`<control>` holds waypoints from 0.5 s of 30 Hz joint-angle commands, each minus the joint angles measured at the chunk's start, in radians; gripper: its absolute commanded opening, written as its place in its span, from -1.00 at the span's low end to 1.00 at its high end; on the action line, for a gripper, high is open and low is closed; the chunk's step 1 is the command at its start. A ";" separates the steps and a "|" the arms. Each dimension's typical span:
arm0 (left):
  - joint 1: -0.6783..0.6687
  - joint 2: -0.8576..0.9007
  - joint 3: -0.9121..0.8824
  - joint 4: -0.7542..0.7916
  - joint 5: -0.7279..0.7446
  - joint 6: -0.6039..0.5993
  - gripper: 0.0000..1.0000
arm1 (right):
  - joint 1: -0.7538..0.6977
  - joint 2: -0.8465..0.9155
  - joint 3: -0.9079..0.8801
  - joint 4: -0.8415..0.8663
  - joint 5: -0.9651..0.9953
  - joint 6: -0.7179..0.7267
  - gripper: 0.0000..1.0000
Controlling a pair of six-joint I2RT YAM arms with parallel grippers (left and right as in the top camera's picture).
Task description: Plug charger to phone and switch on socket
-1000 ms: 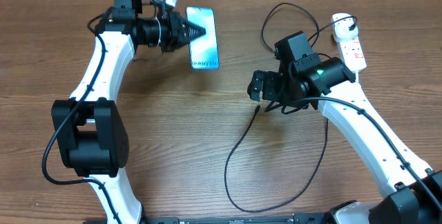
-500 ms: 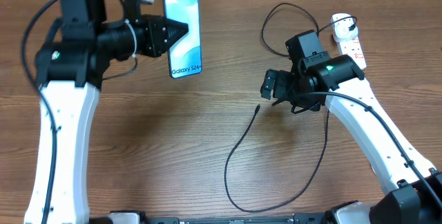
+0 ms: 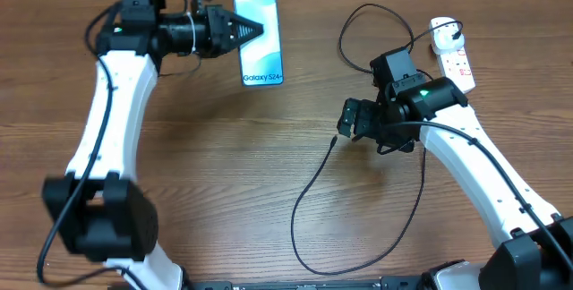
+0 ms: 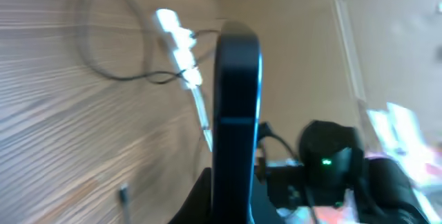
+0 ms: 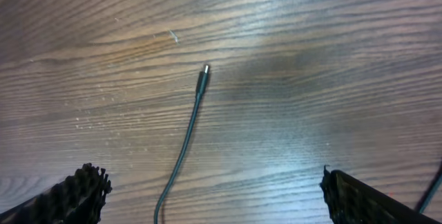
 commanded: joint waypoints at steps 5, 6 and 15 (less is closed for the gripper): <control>-0.004 0.119 0.009 0.103 0.234 -0.187 -0.92 | -0.003 0.002 -0.066 0.101 0.011 0.038 0.81; -0.002 0.126 0.009 0.103 0.232 -0.187 -0.92 | -0.003 0.003 -0.076 0.111 0.033 0.051 0.81; -0.005 0.138 0.008 0.095 0.178 -0.180 -0.92 | 0.007 0.003 -0.176 0.219 0.090 0.232 0.49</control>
